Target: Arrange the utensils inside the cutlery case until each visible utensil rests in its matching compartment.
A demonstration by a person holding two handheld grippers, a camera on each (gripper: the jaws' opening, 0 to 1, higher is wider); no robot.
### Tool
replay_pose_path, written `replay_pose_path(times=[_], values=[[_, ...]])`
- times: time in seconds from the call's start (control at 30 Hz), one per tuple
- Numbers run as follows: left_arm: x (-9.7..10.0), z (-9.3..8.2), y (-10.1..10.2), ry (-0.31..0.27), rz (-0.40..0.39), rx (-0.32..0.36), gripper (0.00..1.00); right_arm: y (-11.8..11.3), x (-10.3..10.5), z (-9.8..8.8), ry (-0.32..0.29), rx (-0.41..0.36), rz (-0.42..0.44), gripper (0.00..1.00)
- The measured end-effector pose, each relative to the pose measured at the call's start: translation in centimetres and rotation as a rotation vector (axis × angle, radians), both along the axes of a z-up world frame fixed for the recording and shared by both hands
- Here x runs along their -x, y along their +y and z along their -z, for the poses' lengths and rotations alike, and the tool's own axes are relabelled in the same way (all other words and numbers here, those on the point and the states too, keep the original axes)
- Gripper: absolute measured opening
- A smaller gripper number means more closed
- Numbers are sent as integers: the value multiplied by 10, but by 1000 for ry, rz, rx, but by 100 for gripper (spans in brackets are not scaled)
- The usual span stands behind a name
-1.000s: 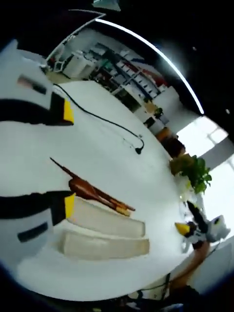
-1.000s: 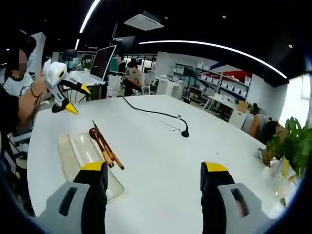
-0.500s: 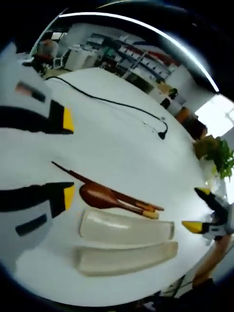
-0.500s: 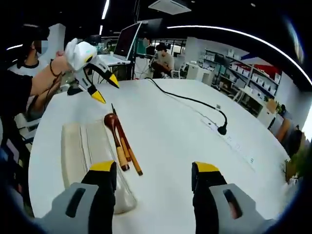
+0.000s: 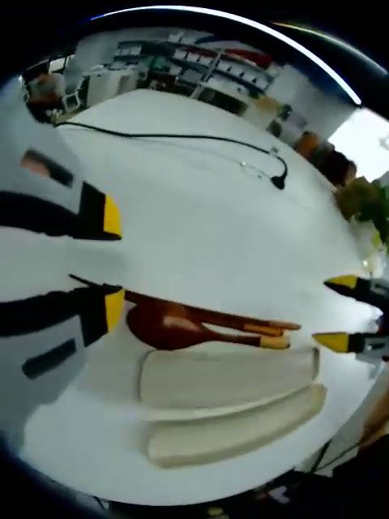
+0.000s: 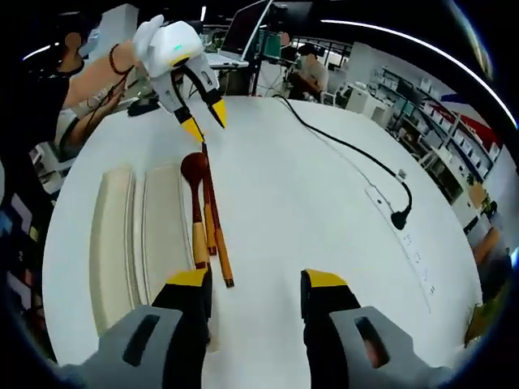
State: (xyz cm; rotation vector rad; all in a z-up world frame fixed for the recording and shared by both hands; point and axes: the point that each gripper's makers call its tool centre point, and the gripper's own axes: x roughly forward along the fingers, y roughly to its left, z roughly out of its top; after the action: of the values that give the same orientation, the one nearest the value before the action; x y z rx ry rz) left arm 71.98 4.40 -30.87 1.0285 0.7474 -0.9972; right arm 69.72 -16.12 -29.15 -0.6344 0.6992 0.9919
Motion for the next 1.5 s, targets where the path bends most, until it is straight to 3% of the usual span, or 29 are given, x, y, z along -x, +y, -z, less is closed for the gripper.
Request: replay_pose_path(times=[0.3, 0.63, 0.77, 0.97, 1.27, 1.5], values=[[-3, 12, -5, 74, 41, -17, 21, 4, -4, 9, 40, 50, -37, 36], [-9, 15, -8, 94, 56, -26, 21, 9, -5, 30, 114, 71, -77, 30], [-9, 15, -10, 106, 76, -39, 20, 14, -7, 30, 147, 49, -85, 27], [-10, 17, -12, 117, 77, -55, 19, 19, -3, 20, 141, 44, -120, 26], [-8, 18, -12, 121, 81, -74, 17, 21, 11, 35, 214, 94, -157, 23], [-5, 18, -11, 137, 102, -94, 17, 21, 10, 39, 215, 110, -156, 19]])
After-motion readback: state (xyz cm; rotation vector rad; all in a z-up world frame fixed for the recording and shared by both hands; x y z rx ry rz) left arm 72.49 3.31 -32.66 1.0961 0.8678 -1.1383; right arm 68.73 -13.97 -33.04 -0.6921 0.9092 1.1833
